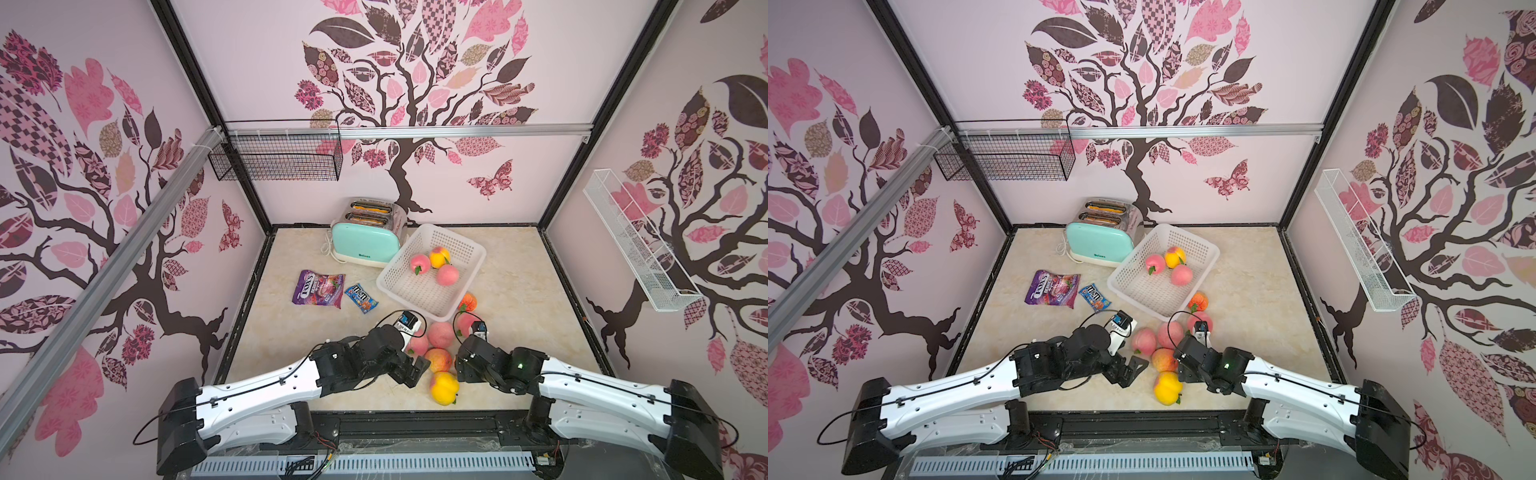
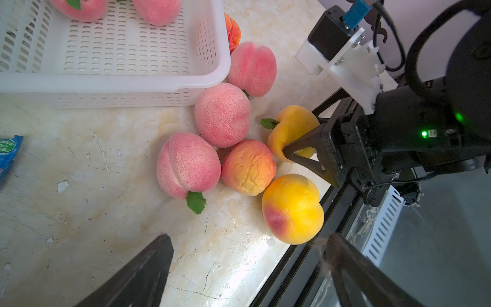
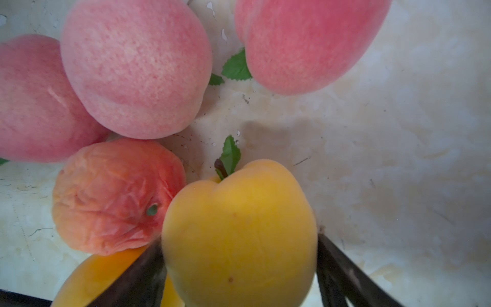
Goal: Put the peaches into the basket
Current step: Pick up the peach from the center of the board.
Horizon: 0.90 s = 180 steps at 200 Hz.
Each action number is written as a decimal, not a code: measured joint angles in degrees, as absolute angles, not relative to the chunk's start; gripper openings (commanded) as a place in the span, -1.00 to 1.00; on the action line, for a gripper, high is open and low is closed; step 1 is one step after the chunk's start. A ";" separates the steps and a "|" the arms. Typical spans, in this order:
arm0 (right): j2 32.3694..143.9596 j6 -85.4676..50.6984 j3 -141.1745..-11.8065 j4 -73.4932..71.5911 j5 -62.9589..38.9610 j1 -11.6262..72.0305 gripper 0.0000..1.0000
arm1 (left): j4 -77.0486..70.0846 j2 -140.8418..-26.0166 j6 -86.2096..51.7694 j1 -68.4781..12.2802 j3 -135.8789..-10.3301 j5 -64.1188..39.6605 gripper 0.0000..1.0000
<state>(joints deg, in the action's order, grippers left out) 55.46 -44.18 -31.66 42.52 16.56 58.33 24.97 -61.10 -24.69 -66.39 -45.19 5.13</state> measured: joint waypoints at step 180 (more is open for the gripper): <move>53.65 -32.51 -52.21 50.76 23.62 56.84 0.73 | 24.91 -61.98 -23.38 -62.74 -50.63 5.96 0.95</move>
